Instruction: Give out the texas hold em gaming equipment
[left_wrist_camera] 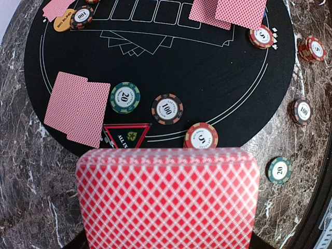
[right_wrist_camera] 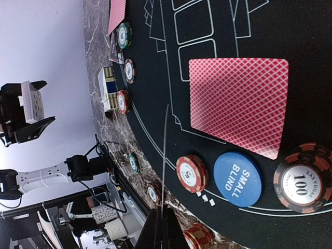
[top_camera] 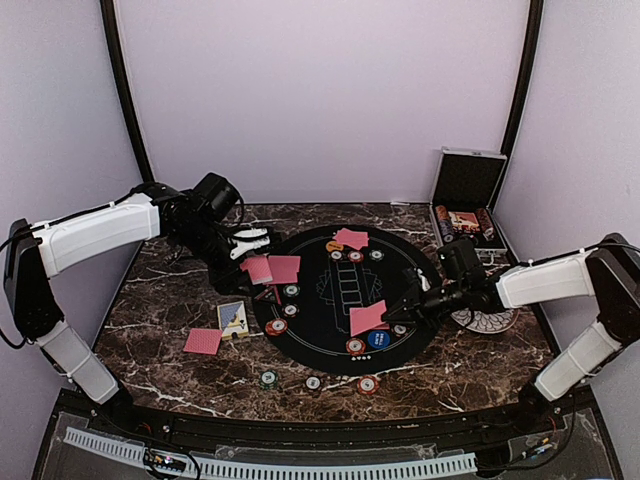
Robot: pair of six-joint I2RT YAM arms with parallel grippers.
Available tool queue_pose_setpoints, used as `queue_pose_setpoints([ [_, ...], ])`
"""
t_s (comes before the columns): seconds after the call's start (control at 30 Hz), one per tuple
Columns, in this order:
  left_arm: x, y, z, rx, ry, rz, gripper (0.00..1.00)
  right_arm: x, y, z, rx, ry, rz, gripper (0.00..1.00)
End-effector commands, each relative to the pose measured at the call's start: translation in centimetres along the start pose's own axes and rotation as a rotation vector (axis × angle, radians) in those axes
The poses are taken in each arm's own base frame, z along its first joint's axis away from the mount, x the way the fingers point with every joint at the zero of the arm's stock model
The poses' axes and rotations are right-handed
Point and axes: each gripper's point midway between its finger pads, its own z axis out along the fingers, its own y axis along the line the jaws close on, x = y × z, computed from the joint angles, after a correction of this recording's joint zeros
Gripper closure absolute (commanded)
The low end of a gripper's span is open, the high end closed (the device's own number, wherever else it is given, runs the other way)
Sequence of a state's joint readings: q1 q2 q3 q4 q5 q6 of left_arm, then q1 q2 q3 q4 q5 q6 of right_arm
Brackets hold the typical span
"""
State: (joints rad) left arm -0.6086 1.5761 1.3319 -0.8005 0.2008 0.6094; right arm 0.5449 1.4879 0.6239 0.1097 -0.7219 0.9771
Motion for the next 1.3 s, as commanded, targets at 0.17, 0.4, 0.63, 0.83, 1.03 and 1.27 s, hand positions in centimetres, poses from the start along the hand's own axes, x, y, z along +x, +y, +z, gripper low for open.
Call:
queue_pose_setpoints([
  [0.17,-0.6,-0.1,-1.0,0.001,-0.036,0.004,1.00,-1.0,-2.4,0.4,0.092,-0.043,-0.011,0.98],
  [0.4,-0.8,-0.1,-1.0,0.006,-0.040,0.004,1.00,-1.1,-3.4,-0.4,0.191,-0.054,-0.031,0.77],
  [0.63,-1.1,0.0,-1.2,0.006,-0.044,0.004,1.00,-2.3,-2.2,-2.6,0.303,-0.099,-0.110,0.33],
  [0.83,-1.2,0.0,-1.3,0.006,-0.048,0.005,1.00,-3.7,2.6,-3.5,0.199,-0.173,-0.167,0.01],
  [1.03,-1.2,0.0,-1.4,0.004,-0.050,0.006,1.00,-3.9,7.8,-1.4,0.116,-0.165,-0.237,0.01],
  [1.27,-1.5,-0.1,-1.9,0.000,-0.065,0.009,1.00,-4.8,13.8,-1.5,-0.185,-0.268,-0.238,0.01],
])
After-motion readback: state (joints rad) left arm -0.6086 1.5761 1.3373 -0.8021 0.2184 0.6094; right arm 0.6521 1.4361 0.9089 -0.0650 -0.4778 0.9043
